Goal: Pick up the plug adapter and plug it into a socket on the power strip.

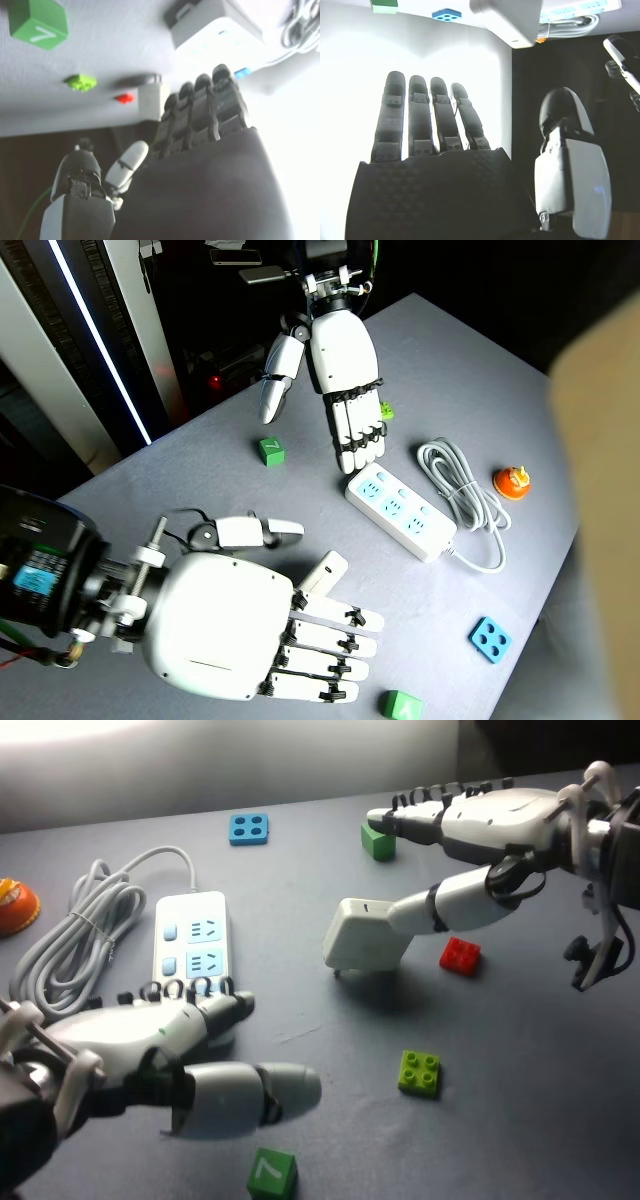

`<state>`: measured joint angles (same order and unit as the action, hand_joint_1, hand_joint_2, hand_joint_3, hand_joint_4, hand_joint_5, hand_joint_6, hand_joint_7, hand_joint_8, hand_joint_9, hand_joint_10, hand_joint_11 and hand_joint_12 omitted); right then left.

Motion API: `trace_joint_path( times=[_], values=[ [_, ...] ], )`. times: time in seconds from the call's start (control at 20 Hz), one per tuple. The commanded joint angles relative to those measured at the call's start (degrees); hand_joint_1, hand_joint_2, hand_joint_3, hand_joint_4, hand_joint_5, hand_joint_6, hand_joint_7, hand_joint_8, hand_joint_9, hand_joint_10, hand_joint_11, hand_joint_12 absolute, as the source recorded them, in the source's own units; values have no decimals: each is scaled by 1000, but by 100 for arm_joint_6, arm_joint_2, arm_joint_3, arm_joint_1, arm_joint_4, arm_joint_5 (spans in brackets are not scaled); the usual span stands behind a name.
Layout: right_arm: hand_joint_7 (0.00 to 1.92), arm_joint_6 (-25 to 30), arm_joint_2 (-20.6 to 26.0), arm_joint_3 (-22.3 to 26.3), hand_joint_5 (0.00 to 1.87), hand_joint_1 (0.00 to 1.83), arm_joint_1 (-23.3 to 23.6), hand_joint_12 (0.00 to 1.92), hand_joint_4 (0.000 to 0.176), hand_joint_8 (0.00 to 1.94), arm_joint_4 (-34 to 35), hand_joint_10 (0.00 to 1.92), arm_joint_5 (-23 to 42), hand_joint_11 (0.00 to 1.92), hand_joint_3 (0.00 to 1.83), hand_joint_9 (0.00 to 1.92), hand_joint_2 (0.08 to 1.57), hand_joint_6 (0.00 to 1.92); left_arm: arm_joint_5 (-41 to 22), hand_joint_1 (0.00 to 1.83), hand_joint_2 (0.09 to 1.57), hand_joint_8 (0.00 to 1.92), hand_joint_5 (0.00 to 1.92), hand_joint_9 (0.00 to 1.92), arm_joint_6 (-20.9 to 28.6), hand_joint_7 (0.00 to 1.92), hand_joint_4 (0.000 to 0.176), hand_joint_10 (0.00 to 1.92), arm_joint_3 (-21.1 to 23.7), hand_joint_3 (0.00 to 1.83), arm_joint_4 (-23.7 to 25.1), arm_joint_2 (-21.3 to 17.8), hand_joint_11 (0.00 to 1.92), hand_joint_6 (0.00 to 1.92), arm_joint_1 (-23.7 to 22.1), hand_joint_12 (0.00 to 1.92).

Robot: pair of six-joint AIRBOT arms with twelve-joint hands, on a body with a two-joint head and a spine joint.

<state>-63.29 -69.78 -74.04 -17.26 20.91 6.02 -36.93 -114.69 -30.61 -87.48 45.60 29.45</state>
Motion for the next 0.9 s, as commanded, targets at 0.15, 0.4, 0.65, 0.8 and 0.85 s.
trace_joint_path(
  times=[0.15, 0.4, 0.65, 0.8, 0.85],
  values=[
    [20, 79, -140, -114, 0, 723, 34, 372, 0, 1, -161, 1, 488, 0, 0, 56, 1117, 0, -251, 0, 1127, 12, 0, 9, 399, 34, 0, 4, -101, 5, 715, 152, 10, 0, 266, 4],
    [9, 447, -235, -113, 0, 870, 69, 331, 0, 2, -159, 3, 160, 0, 0, 53, 1146, 0, -439, 0, 1132, 0, 0, 0, 560, 13, 0, 0, -339, 4, 1011, 468, 0, 0, 379, 0],
    [22, 654, -349, -178, 1, 872, 143, 357, 0, 1, -158, 1, -170, 0, 6, 62, 1158, 0, -553, 0, 1137, 7, 0, 0, 564, 18, 0, 0, -662, 5, 1025, 669, 0, 0, 400, 0],
    [29, 728, -460, -238, 0, 893, 171, 350, 0, 1, -153, 2, -258, 0, 0, 72, 1137, 0, -579, 0, 1125, 9, 1, 14, 567, 37, 0, 4, -846, 0, 1026, 695, 14, 0, 497, 8],
    [20, 764, -487, -239, 0, 910, 191, 322, 0, 0, -88, 0, -290, 0, 0, 65, 1135, 0, -577, 0, 1125, 7, 0, 11, 578, 33, 0, 2, -892, 0, 1026, 699, 13, 0, 527, 8]
  ],
)
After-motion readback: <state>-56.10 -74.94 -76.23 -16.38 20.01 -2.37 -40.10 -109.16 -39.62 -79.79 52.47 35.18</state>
